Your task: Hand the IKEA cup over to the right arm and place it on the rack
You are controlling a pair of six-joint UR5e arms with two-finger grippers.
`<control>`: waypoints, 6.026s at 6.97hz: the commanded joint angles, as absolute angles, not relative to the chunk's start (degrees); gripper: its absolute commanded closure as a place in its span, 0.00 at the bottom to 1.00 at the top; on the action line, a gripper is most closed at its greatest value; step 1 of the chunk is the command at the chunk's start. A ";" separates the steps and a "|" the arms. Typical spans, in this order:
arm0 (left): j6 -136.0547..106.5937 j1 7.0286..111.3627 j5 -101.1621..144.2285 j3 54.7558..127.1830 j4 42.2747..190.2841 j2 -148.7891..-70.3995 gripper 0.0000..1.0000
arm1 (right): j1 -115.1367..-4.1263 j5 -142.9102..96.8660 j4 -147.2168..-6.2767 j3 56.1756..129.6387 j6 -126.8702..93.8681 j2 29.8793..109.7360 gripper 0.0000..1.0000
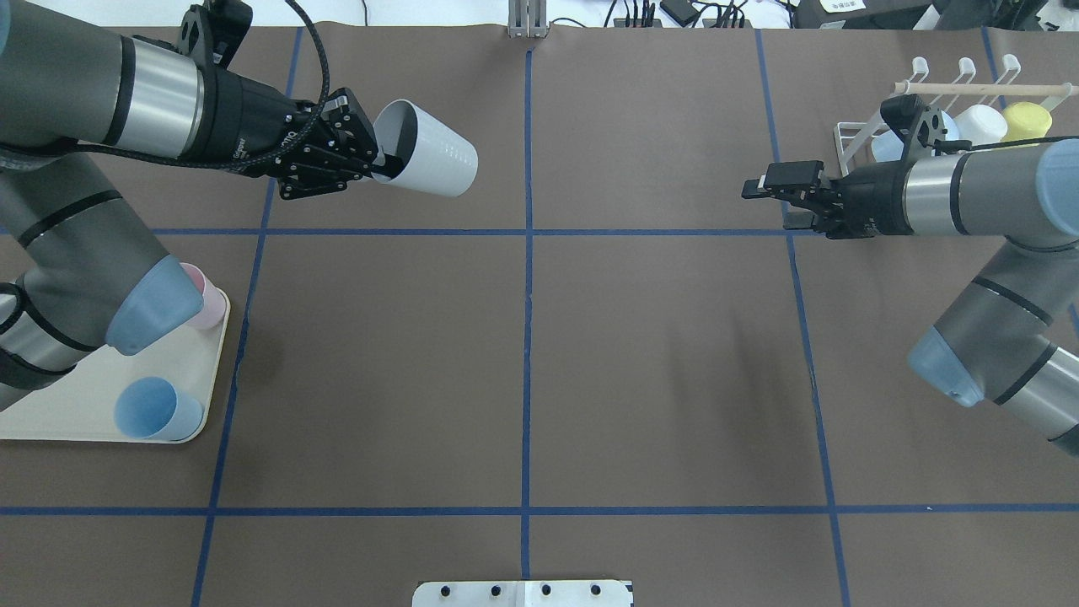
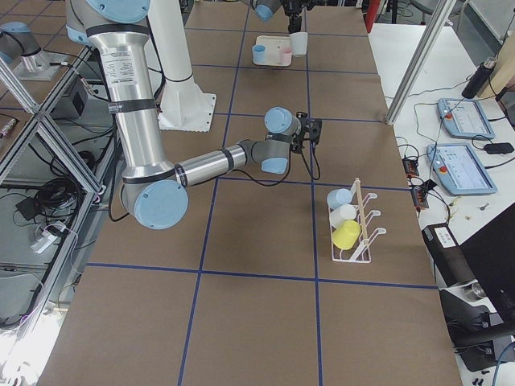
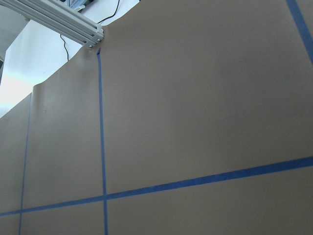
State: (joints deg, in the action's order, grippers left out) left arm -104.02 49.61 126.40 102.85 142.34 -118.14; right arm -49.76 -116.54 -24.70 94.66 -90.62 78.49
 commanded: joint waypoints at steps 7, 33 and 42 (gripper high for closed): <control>-143.08 45.79 105.65 85.60 196.77 -118.47 1.00 | -41.34 -105.43 -25.58 105.71 -114.57 67.25 0.00; -145.55 33.66 93.16 82.79 209.53 -120.41 0.55 | -35.24 -97.29 -46.41 110.92 -118.30 54.05 1.00; -144.49 33.75 93.34 82.18 209.62 -117.51 0.25 | -41.19 -97.56 -46.49 114.19 -116.21 66.08 1.00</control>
